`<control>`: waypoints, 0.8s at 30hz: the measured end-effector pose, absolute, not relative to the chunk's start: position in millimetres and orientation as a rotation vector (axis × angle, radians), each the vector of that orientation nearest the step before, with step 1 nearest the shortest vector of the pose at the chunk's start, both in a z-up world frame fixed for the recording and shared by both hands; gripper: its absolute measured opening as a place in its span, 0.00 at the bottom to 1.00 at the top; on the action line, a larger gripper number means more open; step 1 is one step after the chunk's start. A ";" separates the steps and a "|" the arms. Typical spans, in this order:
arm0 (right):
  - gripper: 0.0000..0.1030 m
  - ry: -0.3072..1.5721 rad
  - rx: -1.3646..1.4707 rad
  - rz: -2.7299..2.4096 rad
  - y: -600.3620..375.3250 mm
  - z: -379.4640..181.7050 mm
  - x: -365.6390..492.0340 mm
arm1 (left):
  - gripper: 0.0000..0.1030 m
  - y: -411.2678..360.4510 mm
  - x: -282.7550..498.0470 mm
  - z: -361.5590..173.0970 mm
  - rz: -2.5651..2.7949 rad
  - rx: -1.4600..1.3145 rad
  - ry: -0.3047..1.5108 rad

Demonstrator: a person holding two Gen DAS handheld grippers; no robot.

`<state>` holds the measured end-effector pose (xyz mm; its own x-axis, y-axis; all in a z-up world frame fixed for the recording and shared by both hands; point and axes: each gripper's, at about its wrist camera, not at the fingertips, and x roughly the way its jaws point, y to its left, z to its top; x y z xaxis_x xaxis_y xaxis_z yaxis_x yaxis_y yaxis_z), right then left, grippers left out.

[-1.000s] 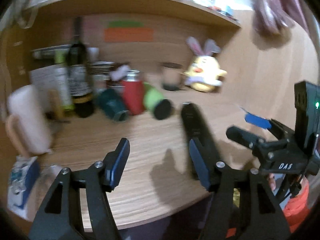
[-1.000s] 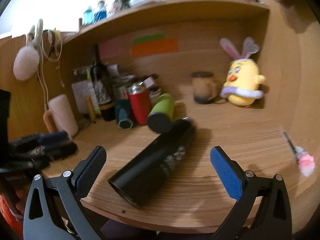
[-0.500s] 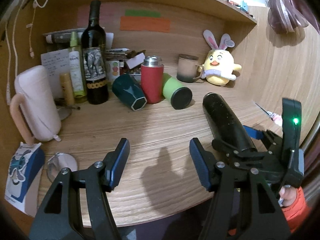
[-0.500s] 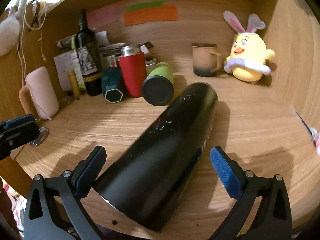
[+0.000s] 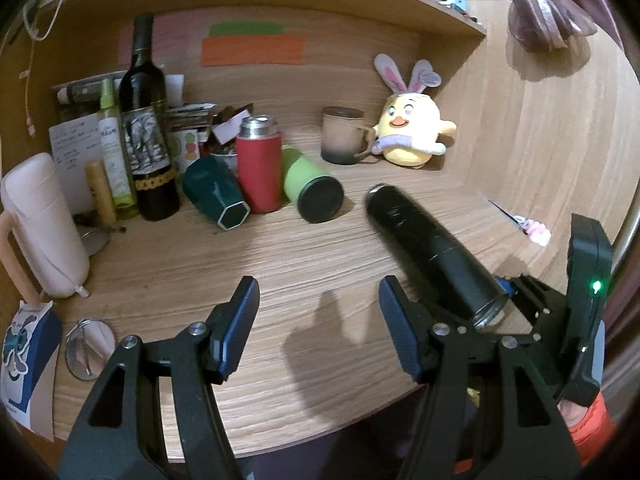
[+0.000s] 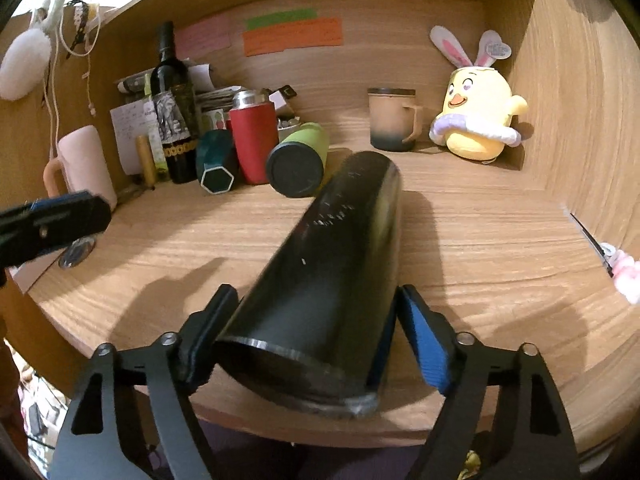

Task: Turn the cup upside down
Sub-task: 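Lift the black tumbler with the right gripper and rotate it upright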

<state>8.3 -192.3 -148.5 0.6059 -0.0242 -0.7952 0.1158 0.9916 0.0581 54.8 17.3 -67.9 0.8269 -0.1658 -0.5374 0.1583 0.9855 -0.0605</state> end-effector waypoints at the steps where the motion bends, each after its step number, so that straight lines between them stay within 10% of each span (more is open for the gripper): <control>1: 0.68 0.922 0.104 -0.077 -192.6 -148.4 6.1 | 0.60 14.9 54.1 -66.6 -0.176 -0.010 0.568; 24: 0.59 0.752 0.111 0.050 -183.2 -78.2 -12.4 | 0.60 -8.8 40.7 -4.7 -0.287 0.011 0.428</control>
